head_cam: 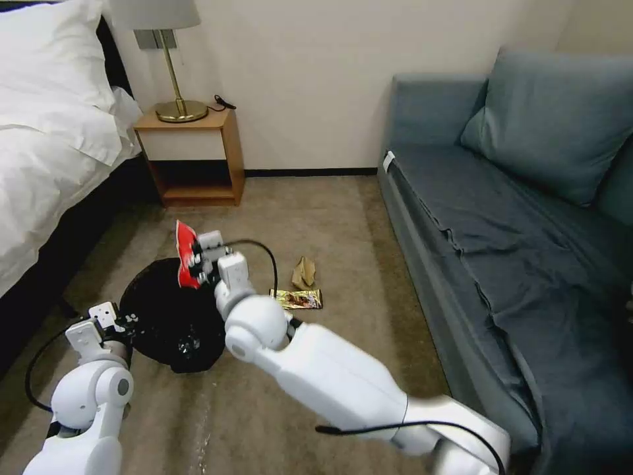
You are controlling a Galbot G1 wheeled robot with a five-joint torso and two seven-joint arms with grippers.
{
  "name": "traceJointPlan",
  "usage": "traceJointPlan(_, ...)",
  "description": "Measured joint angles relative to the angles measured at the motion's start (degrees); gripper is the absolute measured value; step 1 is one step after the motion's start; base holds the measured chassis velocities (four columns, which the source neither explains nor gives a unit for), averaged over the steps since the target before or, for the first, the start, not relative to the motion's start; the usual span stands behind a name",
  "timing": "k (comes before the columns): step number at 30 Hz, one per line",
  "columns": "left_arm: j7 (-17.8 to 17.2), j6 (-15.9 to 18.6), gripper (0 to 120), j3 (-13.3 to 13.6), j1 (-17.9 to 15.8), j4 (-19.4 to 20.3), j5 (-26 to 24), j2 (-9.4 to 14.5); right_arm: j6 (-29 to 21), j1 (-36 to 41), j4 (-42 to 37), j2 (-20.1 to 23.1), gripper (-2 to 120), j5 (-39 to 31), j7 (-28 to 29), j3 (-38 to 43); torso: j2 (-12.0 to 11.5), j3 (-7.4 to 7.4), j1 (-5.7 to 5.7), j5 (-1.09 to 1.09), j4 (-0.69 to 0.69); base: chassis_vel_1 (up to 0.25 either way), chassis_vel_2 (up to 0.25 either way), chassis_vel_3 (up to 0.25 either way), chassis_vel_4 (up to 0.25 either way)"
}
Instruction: Pick up the trash bin, then pick up the garbage on the floor and place it into the trash bin.
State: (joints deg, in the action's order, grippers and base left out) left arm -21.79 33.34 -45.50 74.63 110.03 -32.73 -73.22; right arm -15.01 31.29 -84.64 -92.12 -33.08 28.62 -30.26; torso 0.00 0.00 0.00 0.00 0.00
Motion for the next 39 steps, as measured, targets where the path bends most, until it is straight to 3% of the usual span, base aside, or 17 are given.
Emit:
traceJointPlan(3,0.01,-0.07,1,0.02,0.02,0.00,0.10,-0.21,0.09,1.05,0.77,0.00,0,0.61,0.13,-0.26,0.00,0.00,0.00,0.00,0.00,0.000,0.000,0.000,0.000)
traceJointPlan(5,0.05,-0.15,1,0.03,0.13,0.01,0.17,-0.40,0.14,1.95,1.33,0.00,7,1.52,0.24,-0.63,0.00,0.00,0.00,0.00,-0.01,0.000,0.000,0.000,0.000)
traceJointPlan(7,0.14,-0.25,1,0.24,0.37,0.02,0.50,-0.52,-0.01,2.43,1.44,-0.04,22,2.47,0.46,-0.88,0.00,0.00,0.00,0.00,0.00,0.000,0.000,0.000,0.000)
traceJointPlan(11,0.18,-0.28,1,0.27,0.22,-0.03,0.55,-0.54,-0.24,2.39,1.44,-0.05,30,2.51,0.65,-0.88,0.00,0.00,0.00,0.00,0.00,0.000,0.000,0.000,0.000)
traceJointPlan(13,0.20,-0.29,1,0.22,-0.08,-0.20,0.53,-0.29,-0.34,2.26,1.41,-0.05,42,2.52,0.79,-0.73,0.00,0.00,0.00,0.00,0.00,0.000,0.000,0.000,0.000)
traceJointPlan(17,0.20,-0.29,1,-0.01,-0.29,-0.22,0.38,-0.11,-0.34,2.25,1.39,-0.05,51,2.73,0.80,-0.34,0.00,0.00,0.00,0.01,0.00,0.000,0.000,0.000,0.000)
traceJointPlan(18,0.20,-0.30,1,-0.19,-0.32,-0.19,0.16,-0.10,-0.34,2.26,1.20,-0.05,60,3.08,0.80,0.52,0.00,0.00,0.00,0.01,0.00,0.000,0.000,0.000,0.000)
traceJointPlan(25,0.43,-0.49,1,-0.35,-0.42,0.06,-0.59,0.29,1.69,2.86,0.07,1.05,82,5.12,-0.58,4.36,0.00,0.00,0.00,0.02,0.01,0.000,0.000,0.000,0.000)
traceJointPlan(29,2.57,-2.24,1,-0.57,0.02,-0.19,-2.09,2.44,5.06,6.17,-3.33,7.14,98,9.46,-5.00,11.69,0.00,0.00,0.00,0.03,-0.01,0.000,0.000,0.000,0.000)
traceJointPlan(32,3.75,-2.35,1,-1.28,0.53,-0.19,-2.91,3.65,6.63,10.63,-6.85,10.96,99,13.74,-7.84,18.55,0.00,-0.01,0.00,0.02,0.00,0.000,0.000,0.000,0.000)
traceJointPlan(34,3.97,-2.40,1,-1.37,0.60,-0.19,-3.03,3.81,7.01,11.53,-7.18,11.33,100,14.49,-8.14,19.69,0.00,0.00,0.00,0.03,0.00,0.000,0.000,0.000,0.000)
traceJointPlan(35,5.71,-2.69,1,-1.74,1.01,-0.18,-3.36,4.46,8.33,16.16,-8.85,12.83,100,17.17,-9.38,25.93,0.00,0.00,0.00,0.04,-0.01,0.000,0.000,0.000,0.000)
traceJointPlan(36,5.71,-2.69,1,-1.74,1.01,-0.18,-3.36,4.46,8.33,16.16,-8.85,12.83,100,17.17,-9.38,25.93,0.00,0.00,0.00,0.04,-0.01,0.000,0.000,0.000,0.000)
traceJointPlan(39,9.05,-3.19,1,-1.86,1.59,-0.21,-3.38,4.67,10.38,25.45,-12.72,13.99,100,18.64,-12.93,38.63,0.00,-0.01,0.00,0.03,-0.01,0.000,0.000,0.000,0.000)
